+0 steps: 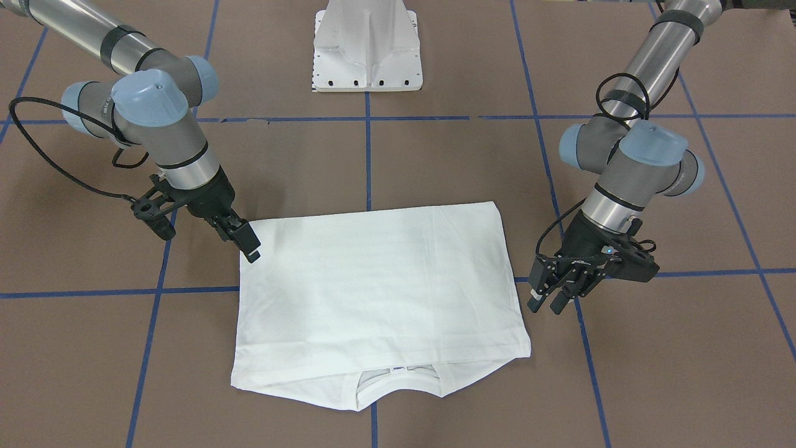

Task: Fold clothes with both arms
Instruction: 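Move the right gripper down to the folded shirt's side edge nearest it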

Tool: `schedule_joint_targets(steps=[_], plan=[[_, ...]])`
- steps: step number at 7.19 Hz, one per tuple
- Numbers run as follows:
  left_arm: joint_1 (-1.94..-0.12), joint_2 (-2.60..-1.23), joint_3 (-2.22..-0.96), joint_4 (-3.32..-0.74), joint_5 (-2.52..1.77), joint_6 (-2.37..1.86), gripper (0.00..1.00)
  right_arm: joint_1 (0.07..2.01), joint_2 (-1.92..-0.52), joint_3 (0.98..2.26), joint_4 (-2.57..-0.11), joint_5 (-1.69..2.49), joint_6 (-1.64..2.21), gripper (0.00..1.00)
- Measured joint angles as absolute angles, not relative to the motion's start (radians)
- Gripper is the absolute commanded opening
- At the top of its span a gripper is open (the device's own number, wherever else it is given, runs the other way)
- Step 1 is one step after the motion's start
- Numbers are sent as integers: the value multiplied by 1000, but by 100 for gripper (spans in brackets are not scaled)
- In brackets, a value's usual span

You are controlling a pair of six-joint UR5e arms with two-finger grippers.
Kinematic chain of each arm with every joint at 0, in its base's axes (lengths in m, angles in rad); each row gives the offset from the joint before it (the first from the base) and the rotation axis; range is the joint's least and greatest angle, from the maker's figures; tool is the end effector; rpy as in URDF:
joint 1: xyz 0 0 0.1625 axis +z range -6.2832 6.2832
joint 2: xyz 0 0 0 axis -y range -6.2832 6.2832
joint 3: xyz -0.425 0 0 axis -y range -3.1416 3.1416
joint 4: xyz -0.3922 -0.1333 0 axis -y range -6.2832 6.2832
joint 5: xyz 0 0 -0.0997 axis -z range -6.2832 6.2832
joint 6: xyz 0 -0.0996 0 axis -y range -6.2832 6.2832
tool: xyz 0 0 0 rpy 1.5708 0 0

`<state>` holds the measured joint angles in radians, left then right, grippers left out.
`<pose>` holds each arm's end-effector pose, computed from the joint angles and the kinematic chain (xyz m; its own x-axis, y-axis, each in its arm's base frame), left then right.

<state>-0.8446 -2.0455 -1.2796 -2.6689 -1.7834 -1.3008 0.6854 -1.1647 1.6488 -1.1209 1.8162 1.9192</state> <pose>0.3819 -0.5992 0.4011 0.3416 0.0080 -0.9398 0.5245 0.8282 0.1977 -0.4357 -0.4972 0.3477 0.2747 0.6524 0.7064 -0.5922 0.6936 -0.4103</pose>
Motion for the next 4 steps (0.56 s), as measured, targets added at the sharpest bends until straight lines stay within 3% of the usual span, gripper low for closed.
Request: schedule_joint_targets(steps=[2, 3, 4], plan=[[-845, -2044, -1280, -2674, -1785, -1299, 58, 657, -1183, 1647, -1121, 1817, 1954, 88], [-844, -2044, -1280, -2676, -1786, -1299, 58, 648, -1201, 1649, -1121, 1818, 1958, 80], [-844, -2044, -1281, -2677, -1786, -1299, 58, 640, -1216, 1650, -1121, 1819, 1963, 58]])
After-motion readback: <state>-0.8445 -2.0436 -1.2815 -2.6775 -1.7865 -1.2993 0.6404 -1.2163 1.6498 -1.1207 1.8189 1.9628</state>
